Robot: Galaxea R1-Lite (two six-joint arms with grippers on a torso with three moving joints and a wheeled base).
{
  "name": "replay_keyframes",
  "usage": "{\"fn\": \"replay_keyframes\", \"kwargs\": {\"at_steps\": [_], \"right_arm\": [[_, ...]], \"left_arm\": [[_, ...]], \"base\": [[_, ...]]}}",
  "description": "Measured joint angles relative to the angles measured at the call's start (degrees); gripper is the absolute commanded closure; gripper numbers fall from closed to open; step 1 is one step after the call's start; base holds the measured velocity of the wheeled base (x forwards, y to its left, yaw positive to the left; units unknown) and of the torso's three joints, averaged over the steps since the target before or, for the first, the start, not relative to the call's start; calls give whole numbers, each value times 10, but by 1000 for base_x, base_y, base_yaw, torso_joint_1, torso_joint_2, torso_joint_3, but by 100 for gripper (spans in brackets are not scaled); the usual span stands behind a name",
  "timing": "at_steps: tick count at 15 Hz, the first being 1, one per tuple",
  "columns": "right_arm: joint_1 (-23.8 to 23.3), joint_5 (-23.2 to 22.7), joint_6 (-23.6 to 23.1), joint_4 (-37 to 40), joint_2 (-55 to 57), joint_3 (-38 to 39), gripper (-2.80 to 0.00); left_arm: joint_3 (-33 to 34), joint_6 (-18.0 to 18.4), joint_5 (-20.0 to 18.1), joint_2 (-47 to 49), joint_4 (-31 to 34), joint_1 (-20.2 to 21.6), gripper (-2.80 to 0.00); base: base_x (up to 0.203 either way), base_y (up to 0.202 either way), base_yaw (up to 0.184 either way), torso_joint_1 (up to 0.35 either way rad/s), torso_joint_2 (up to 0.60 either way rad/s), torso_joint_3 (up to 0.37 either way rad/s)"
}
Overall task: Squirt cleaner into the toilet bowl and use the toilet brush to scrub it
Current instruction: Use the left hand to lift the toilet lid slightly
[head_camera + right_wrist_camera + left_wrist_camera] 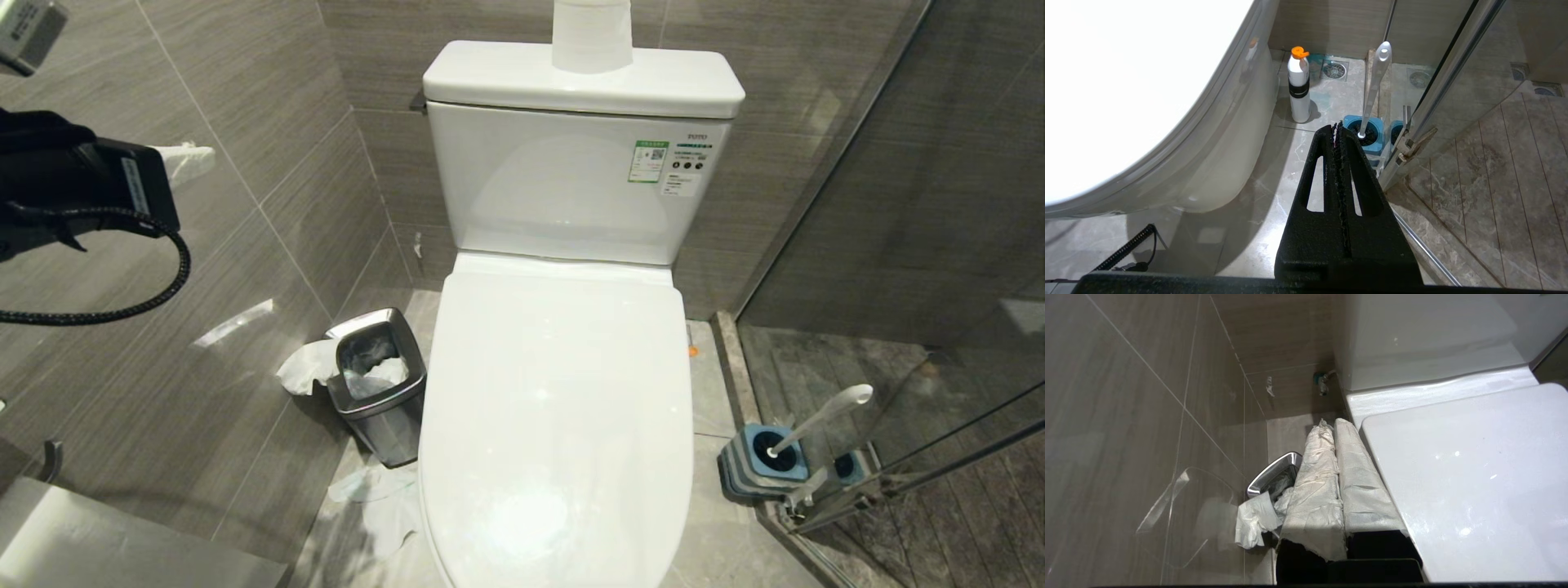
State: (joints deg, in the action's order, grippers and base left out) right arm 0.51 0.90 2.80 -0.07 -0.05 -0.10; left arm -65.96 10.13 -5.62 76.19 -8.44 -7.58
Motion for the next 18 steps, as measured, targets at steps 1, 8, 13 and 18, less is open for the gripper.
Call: {"fn": "replay_keyframes", "kwargs": {"at_steps": [1, 8, 13, 18], "right_arm": [[0, 0, 0, 0, 0, 0, 0], [0, 0, 0, 0, 0, 0, 0], [0, 0, 0, 0, 0, 0, 0], [0, 0, 0, 0, 0, 0, 0]], "left_arm": [[0, 0, 0, 6, 0, -3, 0], [2, -1, 0, 28, 0, -8, 0], [5, -1, 0, 36, 0, -8, 0], [20, -1, 0, 38, 0, -8, 0]], "base": [[0, 0, 0, 0, 0, 0], [0, 0, 0, 0, 0, 0], [0, 0, 0, 0, 0, 0], [0, 0, 0, 0, 0, 0]]}}
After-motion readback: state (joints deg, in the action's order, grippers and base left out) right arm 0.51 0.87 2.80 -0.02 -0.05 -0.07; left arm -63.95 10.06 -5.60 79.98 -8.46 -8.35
